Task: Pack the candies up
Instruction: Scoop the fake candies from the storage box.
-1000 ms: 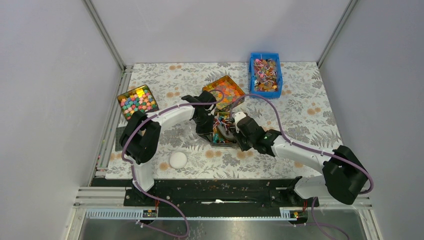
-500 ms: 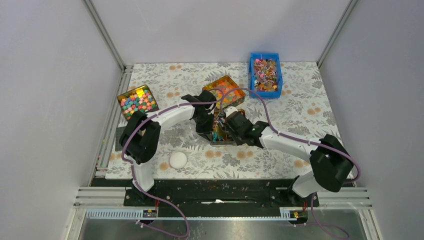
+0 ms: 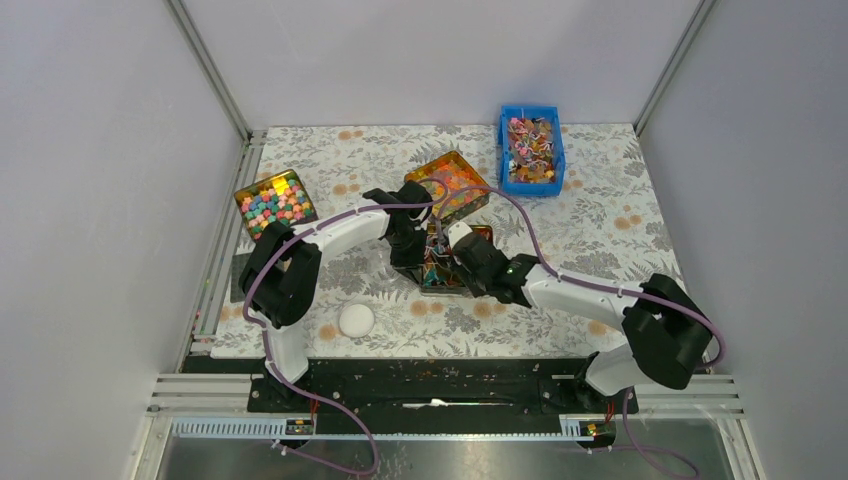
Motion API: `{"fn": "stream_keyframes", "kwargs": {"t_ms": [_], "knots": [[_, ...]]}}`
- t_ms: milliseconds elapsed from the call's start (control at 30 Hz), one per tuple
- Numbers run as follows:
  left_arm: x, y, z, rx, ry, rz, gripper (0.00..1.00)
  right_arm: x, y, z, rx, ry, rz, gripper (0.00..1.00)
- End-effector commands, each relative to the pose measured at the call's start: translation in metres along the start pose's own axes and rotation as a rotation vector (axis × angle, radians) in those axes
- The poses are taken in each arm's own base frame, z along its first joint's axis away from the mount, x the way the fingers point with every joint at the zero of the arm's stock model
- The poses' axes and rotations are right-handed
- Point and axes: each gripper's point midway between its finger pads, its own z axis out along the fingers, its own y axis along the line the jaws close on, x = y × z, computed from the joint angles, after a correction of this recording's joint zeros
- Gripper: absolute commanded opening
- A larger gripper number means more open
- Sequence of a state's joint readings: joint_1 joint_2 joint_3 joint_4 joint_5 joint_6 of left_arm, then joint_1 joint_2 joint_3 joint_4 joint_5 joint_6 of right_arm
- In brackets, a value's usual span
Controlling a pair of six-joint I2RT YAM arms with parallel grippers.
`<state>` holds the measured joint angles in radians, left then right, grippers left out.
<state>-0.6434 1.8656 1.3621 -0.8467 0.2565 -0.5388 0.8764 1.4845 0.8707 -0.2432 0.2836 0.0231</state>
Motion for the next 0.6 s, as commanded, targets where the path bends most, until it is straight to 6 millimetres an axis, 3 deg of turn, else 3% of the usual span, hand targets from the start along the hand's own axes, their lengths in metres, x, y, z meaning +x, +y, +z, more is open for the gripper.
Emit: {"fn": "stream_keyframes", "kwargs": {"t_ms": [0, 267, 567], "knots": [[-0.002, -0.03, -0.022, 0.118, -0.022, 0.052, 0.0, -0.016, 0.005, -0.004, -0.041, -0.144, -0.009, 0.0], [-0.008, -0.027, -0.027, 0.117, -0.047, 0.034, 0.0, -0.01, 0.001, -0.012, -0.037, -0.183, 0.002, 0.0], [-0.01, -0.028, -0.033, 0.124, -0.064, 0.042, 0.23, -0.014, -0.005, -0.023, -0.027, -0.282, 0.05, 0.0]]}}
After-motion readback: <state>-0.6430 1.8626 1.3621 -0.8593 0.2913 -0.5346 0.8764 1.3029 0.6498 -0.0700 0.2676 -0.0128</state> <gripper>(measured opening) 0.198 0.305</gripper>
